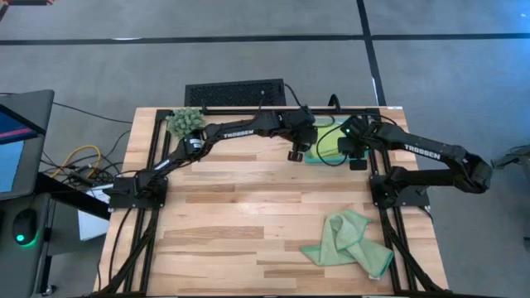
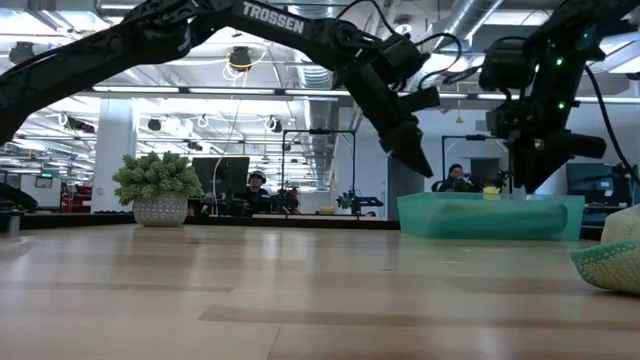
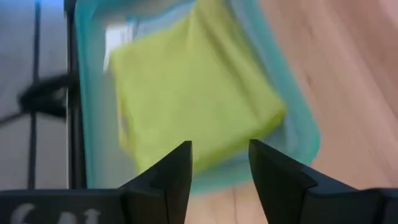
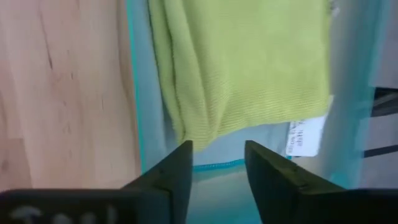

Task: Fold microfiber towels
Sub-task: Stack the green microfiber cloth on top of the blue microfiber cloth in the blue bin, then fold the light green microfiber cloth

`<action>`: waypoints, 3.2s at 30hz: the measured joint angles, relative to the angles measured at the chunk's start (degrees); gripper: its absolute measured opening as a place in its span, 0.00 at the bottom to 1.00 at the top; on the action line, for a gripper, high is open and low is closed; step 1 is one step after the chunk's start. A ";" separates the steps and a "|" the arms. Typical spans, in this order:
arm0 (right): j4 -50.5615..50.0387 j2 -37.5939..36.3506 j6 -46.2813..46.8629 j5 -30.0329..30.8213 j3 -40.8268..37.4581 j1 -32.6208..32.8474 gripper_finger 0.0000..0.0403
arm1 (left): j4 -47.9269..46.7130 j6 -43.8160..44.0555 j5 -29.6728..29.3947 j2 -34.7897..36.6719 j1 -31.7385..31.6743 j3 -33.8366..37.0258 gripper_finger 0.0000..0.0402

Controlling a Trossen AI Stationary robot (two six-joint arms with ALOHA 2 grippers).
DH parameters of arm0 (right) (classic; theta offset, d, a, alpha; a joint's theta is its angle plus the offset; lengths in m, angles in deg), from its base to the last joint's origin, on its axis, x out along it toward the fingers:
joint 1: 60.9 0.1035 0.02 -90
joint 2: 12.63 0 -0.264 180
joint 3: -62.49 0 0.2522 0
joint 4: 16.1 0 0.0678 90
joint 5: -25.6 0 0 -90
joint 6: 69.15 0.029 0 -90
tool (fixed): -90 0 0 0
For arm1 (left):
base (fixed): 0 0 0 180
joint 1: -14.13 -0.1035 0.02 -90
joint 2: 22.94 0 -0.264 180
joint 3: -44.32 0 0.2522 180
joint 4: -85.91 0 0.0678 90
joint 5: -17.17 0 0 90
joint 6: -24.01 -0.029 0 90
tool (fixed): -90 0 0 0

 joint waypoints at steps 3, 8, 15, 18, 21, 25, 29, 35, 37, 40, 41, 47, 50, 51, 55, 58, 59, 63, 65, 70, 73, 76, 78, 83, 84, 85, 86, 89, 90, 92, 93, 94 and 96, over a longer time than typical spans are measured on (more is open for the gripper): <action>-1.51 -1.24 1.83 -0.02 2.47 0.54 0.49 | -2.72 1.70 -0.11 2.15 -1.30 0.04 0.38; -1.02 -0.09 9.35 -2.30 6.31 -1.60 0.46 | -9.03 6.59 -3.74 8.92 -2.58 -0.02 0.38; -1.59 10.57 12.50 -9.13 7.74 -5.82 0.04 | -19.92 10.99 -10.98 15.69 -2.63 0.02 0.33; -2.48 14.83 13.25 -9.24 8.49 -4.99 0.05 | -24.69 13.82 -11.72 17.82 -2.63 0.00 0.25; -2.60 17.69 13.57 -9.28 8.49 -3.57 0.02 | -28.63 16.06 -12.32 18.87 -2.33 0.00 0.14; -2.36 20.92 15.01 -9.10 8.54 -1.38 0.02 | -34.40 17.49 -13.31 20.34 -1.00 0.00 0.02; -2.95 23.03 15.16 -8.78 8.54 0.84 0.01 | -39.44 19.58 -19.02 21.03 1.19 0.18 0.00; -4.69 20.20 15.54 -5.63 8.72 5.03 0.01 | -41.31 22.15 -22.83 24.74 4.10 0.31 0.00; -5.59 17.95 16.61 -4.73 9.59 5.88 0.01 | -41.39 22.86 -22.96 26.14 4.85 0.31 0.00; -7.12 14.75 18.75 -4.44 11.48 6.28 0.01 | -41.76 24.29 -23.05 28.16 6.15 0.31 0.00; -7.72 13.76 19.72 -4.61 12.38 6.51 0.01 | -42.07 24.82 -23.16 28.63 6.78 0.27 0.00; -13.32 6.03 32.53 -6.09 16.09 14.95 0.00 | -46.00 27.87 -25.82 29.30 12.75 0.37 0.00; -14.33 3.67 42.56 -6.04 16.19 23.47 0.00 | -44.45 28.06 -28.46 30.28 17.14 3.01 0.00; -14.97 3.42 47.28 -6.18 16.19 26.66 0.00 | -44.01 28.29 -28.82 30.74 18.54 4.53 0.00; -17.68 4.29 64.88 -6.35 16.14 39.26 0.00 | -34.64 29.52 -28.87 36.01 23.85 16.08 0.00; -17.07 6.72 73.71 -6.42 16.12 50.10 0.00 | -20.09 30.82 -28.53 41.53 28.33 30.33 0.00; -16.87 7.60 76.48 -6.43 16.17 53.63 0.00 | -13.09 30.92 -28.30 43.00 29.94 35.80 0.00; -17.72 11.50 89.08 -5.93 16.28 66.31 0.00 | 23.19 26.07 -20.24 45.99 35.53 56.19 0.00; -17.59 13.12 94.65 -5.29 16.28 71.25 0.00 | 38.75 22.13 -15.95 45.08 37.26 64.08 0.00; -15.35 15.91 104.75 -4.13 16.28 78.77 0.01 | 68.57 18.96 -11.32 36.57 38.45 72.92 0.00; -13.68 16.88 108.48 -2.53 16.27 81.21 0.01 | 73.72 19.23 -5.94 30.92 38.11 72.41 0.04; -12.32 17.95 111.12 -1.55 16.20 82.61 0.01 | 73.74 19.25 -3.54 24.03 38.00 68.64 0.12; -10.88 18.65 112.63 -1.26 16.30 82.86 0.01 | 72.57 19.27 -3.41 19.41 38.00 64.14 0.18; -8.61 19.77 115.22 -0.91 16.25 83.93 0.01 | 61.10 19.99 -3.66 10.91 37.97 52.07 0.35; -8.70 19.86 115.51 -0.90 16.23 84.30 0.01 | 58.58 19.81 -4.40 9.58 37.96 49.54 0.37; -8.14 20.01 115.64 -0.86 16.23 84.63 0.01 | 57.23 19.37 -5.39 8.27 37.96 47.03 0.40; -7.13 20.28 115.64 -0.84 16.25 84.83 0.01 | 55.22 19.02 -6.44 7.65 37.96 45.30 0.43; -5.83 21.10 115.66 -0.86 16.23 84.97 0.01 | 50.60 18.77 -7.98 5.90 37.96 40.99 0.48; -5.13 21.41 115.66 -0.86 16.23 84.97 0.01 | 48.25 18.81 -7.93 5.89 37.92 40.81 0.50; -4.80 21.92 115.66 -0.86 16.23 85.13 0.01 | 46.10 19.46 -7.02 5.74 37.88 40.45 0.51; -4.65 22.05 115.64 -0.87 16.23 85.32 0.01 | 45.57 19.80 -6.29 5.74 37.81 40.54 0.52; -4.54 22.09 115.63 -0.93 16.23 85.36 0.01 | 45.22 20.45 -5.78 5.74 37.76 40.57 0.52; -4.46 22.14 115.72 -1.08 16.25 85.34 0.01 | 44.60 21.83 -5.63 5.76 37.76 40.57 0.52</action>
